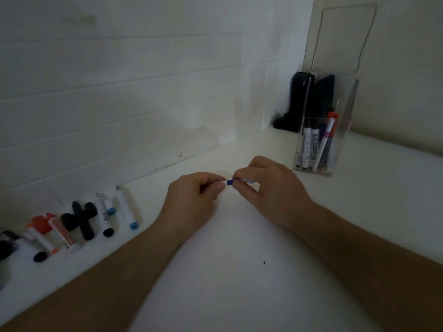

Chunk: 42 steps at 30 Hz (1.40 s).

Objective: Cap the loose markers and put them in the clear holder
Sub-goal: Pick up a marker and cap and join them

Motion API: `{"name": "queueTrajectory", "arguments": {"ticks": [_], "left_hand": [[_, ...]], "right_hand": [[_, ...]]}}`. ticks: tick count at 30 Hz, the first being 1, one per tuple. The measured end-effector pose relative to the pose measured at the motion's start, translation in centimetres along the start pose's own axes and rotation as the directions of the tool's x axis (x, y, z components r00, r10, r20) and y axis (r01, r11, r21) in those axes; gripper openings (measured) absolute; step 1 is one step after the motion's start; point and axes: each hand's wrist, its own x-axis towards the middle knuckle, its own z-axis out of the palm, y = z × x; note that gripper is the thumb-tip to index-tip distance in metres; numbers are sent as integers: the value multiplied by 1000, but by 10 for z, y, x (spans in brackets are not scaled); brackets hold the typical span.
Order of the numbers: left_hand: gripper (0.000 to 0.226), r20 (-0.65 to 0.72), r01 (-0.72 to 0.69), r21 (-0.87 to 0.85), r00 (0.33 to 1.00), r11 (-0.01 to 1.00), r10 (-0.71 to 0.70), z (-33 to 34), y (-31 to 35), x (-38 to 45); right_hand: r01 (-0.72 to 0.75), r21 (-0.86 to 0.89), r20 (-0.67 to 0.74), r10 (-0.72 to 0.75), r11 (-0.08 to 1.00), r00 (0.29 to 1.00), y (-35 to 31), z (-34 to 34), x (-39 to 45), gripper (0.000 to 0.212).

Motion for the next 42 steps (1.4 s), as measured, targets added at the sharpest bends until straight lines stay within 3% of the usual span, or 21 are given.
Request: {"name": "queueTrajectory", "arguments": {"ticks": [7,12,14,17,20,23,25,27,30,32,37,42], "left_hand": [[15,-17,-13,-1,1000,1000,13,-1,0,-2],[14,-17,-55,43,998,998,56,2,0,-3],[13,-5,-46,29,999,999,46,4,2,-3],[8,-41,-16,-60,999,998,13,4,3,-4],[22,-71,-37,-143,997,989,27,1,4,-6],[28,-26,-95,-114,995,989,92,2,6,-10],[27,35,-172,-28,984,985,173,6,4,-11],[25,113,-267,84,960,960,257,8,2,-14],[27,186,-424,203,902,883,391,12,2,-17],[28,207,-456,220,886,862,415,14,0,-17],[24,228,-467,232,879,854,419,17,-6,-15],[23,225,-497,249,864,831,450,19,-12,-14]], "right_hand": [[4,-5,73,-4,1000,997,-4,3,-1,32],[-45,85,110,35,995,993,-4,2,-1,19],[-27,-14,161,29,1000,987,-6,-6,3,18],[107,-304,255,-27,947,966,-19,-15,7,29],[117,-250,325,-31,961,945,-31,-29,12,51],[-9,-224,156,45,975,987,-27,-64,28,73],[-148,-65,-55,145,987,988,-16,-98,44,65],[-194,62,-282,203,979,938,-1,-134,59,53],[-243,48,-478,236,969,846,26,-178,68,42],[-283,16,-484,255,959,837,45,-190,64,40],[-326,-204,-285,262,923,922,75,-170,42,31],[-404,-482,-208,346,778,915,96,-146,30,23]]}}
